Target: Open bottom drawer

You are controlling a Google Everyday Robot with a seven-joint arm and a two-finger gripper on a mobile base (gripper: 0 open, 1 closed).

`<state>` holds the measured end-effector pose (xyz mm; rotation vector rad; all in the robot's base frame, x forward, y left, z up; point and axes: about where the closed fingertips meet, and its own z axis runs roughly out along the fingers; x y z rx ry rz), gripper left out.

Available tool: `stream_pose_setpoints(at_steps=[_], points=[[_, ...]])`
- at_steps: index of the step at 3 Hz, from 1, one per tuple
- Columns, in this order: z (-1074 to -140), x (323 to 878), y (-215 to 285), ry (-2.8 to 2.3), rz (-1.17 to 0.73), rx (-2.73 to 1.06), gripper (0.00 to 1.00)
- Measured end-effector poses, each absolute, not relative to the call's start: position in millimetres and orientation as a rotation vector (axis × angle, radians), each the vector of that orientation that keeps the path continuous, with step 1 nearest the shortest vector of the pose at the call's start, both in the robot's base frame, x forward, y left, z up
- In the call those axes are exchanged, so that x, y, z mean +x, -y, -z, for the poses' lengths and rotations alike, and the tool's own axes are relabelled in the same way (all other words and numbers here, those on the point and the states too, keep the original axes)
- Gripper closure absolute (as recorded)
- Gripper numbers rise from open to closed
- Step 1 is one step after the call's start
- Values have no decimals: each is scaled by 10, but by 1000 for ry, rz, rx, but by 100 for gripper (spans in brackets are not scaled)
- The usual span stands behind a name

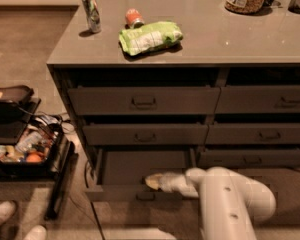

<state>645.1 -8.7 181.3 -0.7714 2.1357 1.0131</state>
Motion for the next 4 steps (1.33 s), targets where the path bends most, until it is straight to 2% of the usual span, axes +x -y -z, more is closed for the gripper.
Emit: stream_pose_setpoints(at_steps=[1,4], points=[[-1813,6451,87,-2136,-1013,-771,81],[-1813,6451,86,-2136,-1013,-772,11]])
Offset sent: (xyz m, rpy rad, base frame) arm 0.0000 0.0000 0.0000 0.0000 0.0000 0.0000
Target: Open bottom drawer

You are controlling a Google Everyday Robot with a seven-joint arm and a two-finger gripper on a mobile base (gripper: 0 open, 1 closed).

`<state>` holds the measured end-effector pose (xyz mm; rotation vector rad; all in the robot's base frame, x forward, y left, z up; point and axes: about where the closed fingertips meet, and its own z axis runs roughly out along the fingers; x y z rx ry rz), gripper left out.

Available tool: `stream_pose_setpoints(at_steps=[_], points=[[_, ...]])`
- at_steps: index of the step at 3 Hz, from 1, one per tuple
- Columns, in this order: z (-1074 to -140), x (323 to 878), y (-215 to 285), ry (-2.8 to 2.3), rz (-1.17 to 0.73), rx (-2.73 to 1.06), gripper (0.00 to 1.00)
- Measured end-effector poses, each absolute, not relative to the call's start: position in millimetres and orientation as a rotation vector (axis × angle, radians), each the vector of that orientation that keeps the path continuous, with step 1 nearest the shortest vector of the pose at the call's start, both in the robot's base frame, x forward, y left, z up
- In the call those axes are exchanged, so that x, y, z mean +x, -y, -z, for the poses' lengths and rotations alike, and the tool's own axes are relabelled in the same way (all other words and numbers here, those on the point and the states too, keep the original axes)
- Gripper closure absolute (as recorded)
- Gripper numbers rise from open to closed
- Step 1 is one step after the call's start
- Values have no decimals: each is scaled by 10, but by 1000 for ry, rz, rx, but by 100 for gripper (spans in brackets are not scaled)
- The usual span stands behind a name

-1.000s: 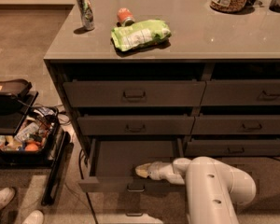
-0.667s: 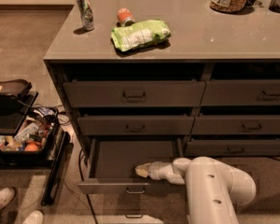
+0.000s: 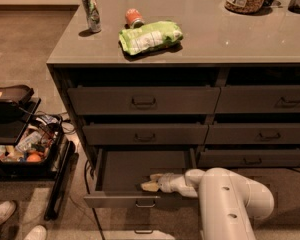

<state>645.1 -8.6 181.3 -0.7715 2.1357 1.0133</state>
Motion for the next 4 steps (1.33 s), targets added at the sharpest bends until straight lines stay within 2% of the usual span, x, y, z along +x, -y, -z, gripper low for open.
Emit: stream_pose_setpoints(at_steps=[1,2,4], points=[[-1813,6451,86,-2136,-1013,-772,0],[-2181,6382,-176,-2170,-942,-779,0],[-2240,6201,-257,-2047,-962,-872,0]])
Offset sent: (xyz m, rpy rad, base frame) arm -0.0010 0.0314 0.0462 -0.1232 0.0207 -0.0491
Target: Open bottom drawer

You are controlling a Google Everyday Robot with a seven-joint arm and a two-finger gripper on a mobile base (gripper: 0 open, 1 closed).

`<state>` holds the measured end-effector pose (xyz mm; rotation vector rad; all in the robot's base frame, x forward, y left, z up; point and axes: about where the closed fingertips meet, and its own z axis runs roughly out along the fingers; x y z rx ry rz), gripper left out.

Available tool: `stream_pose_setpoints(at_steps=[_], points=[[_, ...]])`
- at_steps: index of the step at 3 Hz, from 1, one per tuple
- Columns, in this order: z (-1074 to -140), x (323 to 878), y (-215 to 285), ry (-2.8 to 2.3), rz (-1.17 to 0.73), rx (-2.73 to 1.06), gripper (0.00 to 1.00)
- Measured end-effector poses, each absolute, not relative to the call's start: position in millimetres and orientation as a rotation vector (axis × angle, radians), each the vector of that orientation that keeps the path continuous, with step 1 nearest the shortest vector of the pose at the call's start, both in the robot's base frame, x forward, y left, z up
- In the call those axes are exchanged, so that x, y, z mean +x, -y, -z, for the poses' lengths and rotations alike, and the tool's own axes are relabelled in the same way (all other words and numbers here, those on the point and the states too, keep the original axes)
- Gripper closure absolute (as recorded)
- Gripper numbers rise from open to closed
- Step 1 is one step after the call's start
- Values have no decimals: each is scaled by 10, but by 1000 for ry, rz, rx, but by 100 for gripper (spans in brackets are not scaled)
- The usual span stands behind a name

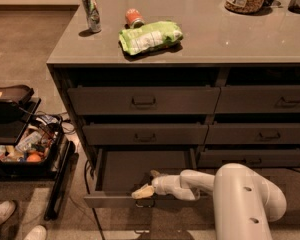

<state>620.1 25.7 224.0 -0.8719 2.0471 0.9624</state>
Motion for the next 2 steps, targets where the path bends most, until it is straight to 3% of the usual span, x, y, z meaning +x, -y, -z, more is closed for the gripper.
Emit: stream_pose_setpoints(at_steps=[2], points=[[-2250,6114,-322,-2068,-852,-910,0]])
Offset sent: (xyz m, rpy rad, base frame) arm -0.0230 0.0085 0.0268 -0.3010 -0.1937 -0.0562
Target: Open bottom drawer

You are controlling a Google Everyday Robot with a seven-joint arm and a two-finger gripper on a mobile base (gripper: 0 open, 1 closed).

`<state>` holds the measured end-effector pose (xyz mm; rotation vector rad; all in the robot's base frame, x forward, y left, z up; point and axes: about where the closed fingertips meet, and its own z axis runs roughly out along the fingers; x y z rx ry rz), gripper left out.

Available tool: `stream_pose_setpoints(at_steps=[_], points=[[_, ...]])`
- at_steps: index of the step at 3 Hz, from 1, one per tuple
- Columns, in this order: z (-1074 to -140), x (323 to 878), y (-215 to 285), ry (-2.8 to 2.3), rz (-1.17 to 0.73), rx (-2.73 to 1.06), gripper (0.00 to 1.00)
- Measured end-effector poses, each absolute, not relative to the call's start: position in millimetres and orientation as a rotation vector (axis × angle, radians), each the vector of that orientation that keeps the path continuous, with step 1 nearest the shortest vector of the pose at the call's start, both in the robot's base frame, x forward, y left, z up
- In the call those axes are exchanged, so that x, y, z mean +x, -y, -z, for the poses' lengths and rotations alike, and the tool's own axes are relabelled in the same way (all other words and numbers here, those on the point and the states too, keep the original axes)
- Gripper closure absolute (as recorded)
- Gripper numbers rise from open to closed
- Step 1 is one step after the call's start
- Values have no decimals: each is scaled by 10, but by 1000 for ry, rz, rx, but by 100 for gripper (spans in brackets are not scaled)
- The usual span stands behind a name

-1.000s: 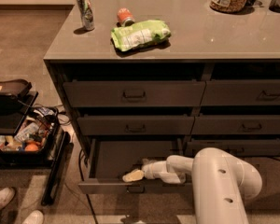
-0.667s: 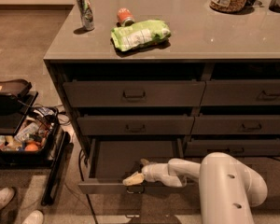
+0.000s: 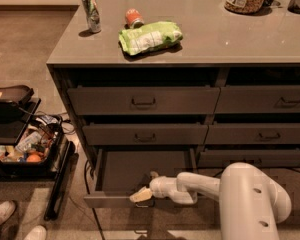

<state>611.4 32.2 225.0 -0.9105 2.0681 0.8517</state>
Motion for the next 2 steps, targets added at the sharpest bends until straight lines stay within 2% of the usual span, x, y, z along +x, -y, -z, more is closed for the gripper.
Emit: stream_pose_setpoints(at_steps=[2], points=[[-2149,6149,-258,-2099,-820,-899,0]])
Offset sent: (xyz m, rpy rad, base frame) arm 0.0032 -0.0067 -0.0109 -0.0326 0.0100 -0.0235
